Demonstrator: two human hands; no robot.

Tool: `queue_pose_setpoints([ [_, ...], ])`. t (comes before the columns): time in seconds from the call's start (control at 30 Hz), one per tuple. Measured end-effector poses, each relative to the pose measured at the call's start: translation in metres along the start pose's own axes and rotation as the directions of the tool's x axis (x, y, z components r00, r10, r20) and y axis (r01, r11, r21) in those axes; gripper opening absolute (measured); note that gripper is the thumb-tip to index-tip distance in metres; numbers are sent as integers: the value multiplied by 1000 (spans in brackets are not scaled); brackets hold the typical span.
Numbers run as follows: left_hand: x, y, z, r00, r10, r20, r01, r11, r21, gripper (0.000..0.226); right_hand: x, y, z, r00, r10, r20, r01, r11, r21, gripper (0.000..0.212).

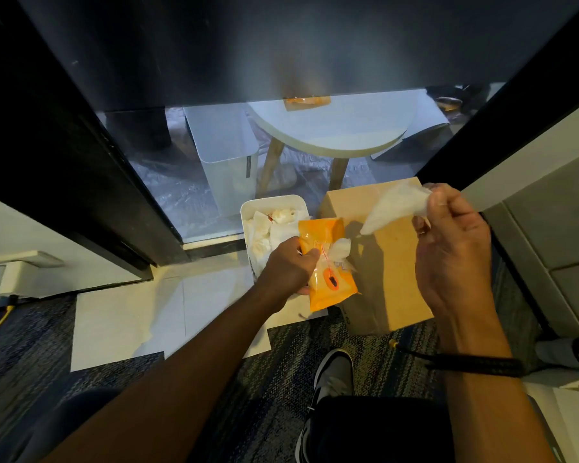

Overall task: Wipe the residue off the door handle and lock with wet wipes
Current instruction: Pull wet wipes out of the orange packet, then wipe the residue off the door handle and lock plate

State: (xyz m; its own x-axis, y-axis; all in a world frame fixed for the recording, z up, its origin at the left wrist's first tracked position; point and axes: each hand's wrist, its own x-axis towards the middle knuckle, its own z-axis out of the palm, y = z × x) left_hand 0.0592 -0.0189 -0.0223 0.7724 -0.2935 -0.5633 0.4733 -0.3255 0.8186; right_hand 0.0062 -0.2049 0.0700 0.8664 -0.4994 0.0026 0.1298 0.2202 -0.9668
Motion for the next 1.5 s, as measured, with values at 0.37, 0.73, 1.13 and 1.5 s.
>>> queue_pose_setpoints([
  [0.37,65,39,43,960,256,-115,-232,955,185,27,7,7,-11,953,130,-275,-142,990,-23,15],
  [0.73,111,49,73,935,266,-236,-118,858,499,46,13,13,-28,894,245,-374,-286,957,-56,18],
  [1.13,-36,79,25,905,419,-69,-425,900,-97,26,3,2,23,962,162,-221,-193,973,-127,23],
  [1.5,-146,124,-55,867,466,-175,-495,843,-209,4,-71,-92,85,983,107,152,-108,994,3,32],
])
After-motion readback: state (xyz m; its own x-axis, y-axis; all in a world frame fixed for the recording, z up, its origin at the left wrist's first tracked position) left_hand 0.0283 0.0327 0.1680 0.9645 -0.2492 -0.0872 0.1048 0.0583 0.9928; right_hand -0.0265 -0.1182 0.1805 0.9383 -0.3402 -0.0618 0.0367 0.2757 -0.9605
